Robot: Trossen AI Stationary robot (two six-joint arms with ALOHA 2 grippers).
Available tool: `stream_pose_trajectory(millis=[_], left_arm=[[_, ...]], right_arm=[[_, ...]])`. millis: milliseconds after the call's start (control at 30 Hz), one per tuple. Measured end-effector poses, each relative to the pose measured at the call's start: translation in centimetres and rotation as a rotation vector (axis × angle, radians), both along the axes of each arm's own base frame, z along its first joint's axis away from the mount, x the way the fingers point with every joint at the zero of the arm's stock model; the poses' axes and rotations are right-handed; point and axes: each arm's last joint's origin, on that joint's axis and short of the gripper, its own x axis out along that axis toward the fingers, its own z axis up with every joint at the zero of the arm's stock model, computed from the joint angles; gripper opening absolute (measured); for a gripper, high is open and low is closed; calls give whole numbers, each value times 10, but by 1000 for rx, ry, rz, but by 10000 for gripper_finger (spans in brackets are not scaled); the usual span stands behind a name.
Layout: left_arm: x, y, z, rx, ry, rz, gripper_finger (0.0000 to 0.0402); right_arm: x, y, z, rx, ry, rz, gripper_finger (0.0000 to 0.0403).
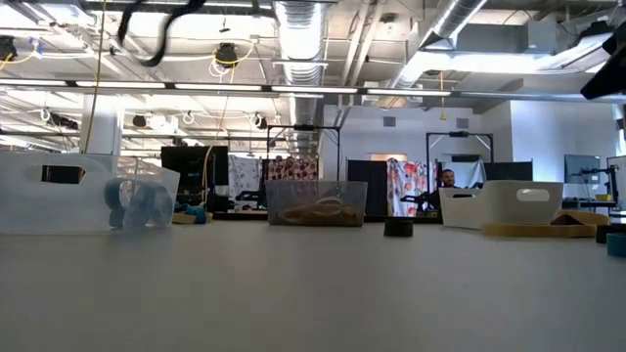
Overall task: Sort rubber bands into baskets
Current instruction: Put the blue rubber band into the transparent bin
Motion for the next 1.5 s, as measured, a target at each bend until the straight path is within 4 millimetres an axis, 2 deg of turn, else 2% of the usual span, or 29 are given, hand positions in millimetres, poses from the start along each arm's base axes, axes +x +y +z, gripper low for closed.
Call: stream_pose_trajectory(millis=[233,600,967,1200,1333,1500], left_arm=[[-18,-2,-28,-3,46,135,0],[-39,5,-100,52,214,303,0],[-61,12,-153,-42,119,309,0],[-76,30,-182,-87,87,372,1],[-81,40,-191,-101,68,421,24],[-80,48,-194,-115,38,446,94]], right_arm=[[7,11,-19,-23,49,10,260],[10,27,-37,-12,50,37,260],[11,33,-36,-16,29,79,260],[15,33,-35,-35,19,95,260],[15,33,-35,-39,19,98,260],[15,33,-35,-40,19,99,260]])
